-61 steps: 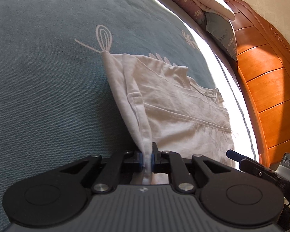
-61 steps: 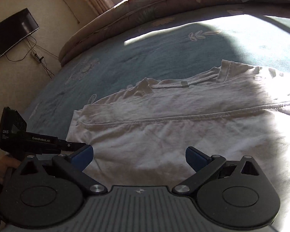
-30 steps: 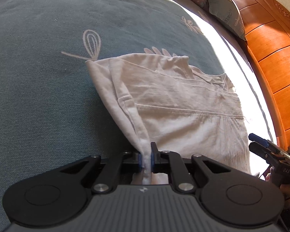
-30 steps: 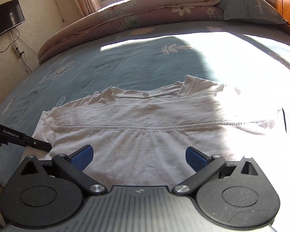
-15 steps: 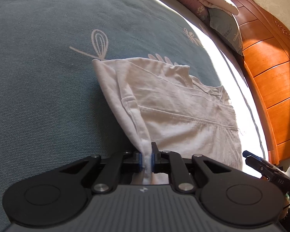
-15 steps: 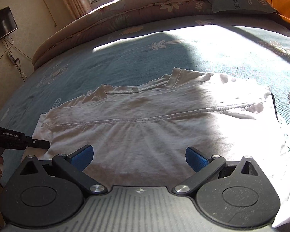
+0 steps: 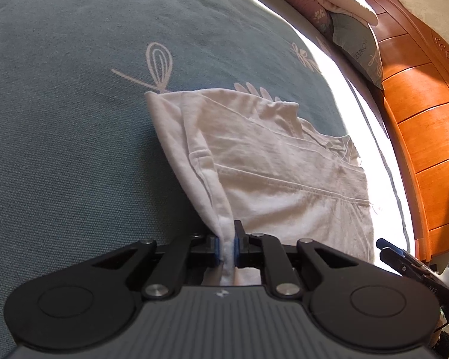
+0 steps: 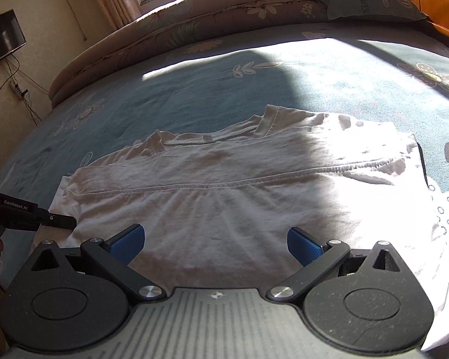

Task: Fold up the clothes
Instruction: 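Close the left gripper on the shirt's end, then lift the gripped shirt end with the left gripper and fold it over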

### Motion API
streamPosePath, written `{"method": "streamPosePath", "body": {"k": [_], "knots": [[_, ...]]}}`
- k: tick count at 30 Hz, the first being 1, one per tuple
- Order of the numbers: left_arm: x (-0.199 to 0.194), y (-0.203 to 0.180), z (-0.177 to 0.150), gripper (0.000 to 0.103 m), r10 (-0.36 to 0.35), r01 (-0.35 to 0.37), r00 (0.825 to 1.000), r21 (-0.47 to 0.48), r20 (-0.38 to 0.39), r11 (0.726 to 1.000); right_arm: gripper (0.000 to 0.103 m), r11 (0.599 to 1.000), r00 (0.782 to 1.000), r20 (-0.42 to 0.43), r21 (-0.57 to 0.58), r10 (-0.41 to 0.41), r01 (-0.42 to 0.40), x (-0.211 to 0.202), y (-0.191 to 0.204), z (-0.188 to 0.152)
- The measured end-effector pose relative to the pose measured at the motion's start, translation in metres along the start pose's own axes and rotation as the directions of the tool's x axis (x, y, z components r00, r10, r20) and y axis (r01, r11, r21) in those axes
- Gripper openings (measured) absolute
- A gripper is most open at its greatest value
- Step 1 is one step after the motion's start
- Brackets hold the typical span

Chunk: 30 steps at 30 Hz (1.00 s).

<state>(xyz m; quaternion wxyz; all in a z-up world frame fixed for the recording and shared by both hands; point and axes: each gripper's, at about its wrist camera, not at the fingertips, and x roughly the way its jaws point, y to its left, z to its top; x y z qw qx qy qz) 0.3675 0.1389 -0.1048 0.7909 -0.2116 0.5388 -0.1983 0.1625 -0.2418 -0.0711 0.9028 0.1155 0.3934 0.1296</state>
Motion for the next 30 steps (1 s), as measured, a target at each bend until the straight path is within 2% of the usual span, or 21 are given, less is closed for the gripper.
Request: {"method": "streamPosePath", "body": {"k": [3,13,24,30], "knots": [[-0.003,-0.008,0.001,0.008,0.019,-0.019,1.0,0.019,0.001,1.0,0.103,1.0,1.0,0.009,-0.003,0.013,-0.013,-0.004,0.0,0.001],[-0.027,-0.051,0.008,0.008,0.029,-0.034,0.999,0.116,0.04,0.993,0.103,0.998,0.998,0.039,-0.014,0.055,-0.055,-0.022,-0.001,0.0],[-0.047,-0.128,0.015,0.007,-0.084,0.074,0.996,0.208,0.037,0.975,0.103,0.991,0.99,0.057,-0.011,0.13,-0.13,-0.051,-0.012,-0.006],[-0.039,-0.175,0.01,0.008,-0.137,0.132,0.991,0.261,0.0,0.956,0.103,0.986,0.985,0.046,-0.026,0.166,-0.165,-0.072,-0.021,-0.016]]}}
